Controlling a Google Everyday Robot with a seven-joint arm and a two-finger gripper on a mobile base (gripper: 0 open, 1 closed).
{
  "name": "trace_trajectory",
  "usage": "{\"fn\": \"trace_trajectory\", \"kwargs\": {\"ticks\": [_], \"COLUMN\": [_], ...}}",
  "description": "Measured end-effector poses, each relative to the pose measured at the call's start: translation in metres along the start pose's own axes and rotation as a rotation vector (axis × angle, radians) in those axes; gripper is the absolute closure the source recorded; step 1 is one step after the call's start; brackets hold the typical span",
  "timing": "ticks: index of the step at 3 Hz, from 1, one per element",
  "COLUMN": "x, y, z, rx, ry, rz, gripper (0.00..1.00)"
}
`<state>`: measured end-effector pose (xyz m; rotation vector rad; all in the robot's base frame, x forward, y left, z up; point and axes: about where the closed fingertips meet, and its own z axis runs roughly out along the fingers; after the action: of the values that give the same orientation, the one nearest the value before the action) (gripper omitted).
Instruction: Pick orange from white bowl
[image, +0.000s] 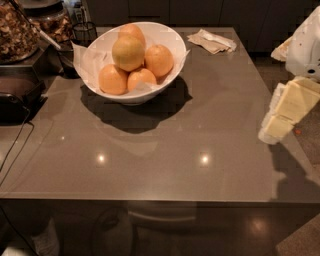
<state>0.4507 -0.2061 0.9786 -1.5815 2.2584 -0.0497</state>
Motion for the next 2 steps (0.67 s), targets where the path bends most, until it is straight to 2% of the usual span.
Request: {"fn": "trace_trajectory", "kwargs": {"ticks": [1, 2], "x": [-0.033, -0.062], "y": [-0.021, -0.042], "z": [0.008, 0.013], "rx": [-0.016, -0.051], "ry": [-0.123, -0.206], "rz": [0.127, 0.171], "gripper": [0.0, 0.0]}}
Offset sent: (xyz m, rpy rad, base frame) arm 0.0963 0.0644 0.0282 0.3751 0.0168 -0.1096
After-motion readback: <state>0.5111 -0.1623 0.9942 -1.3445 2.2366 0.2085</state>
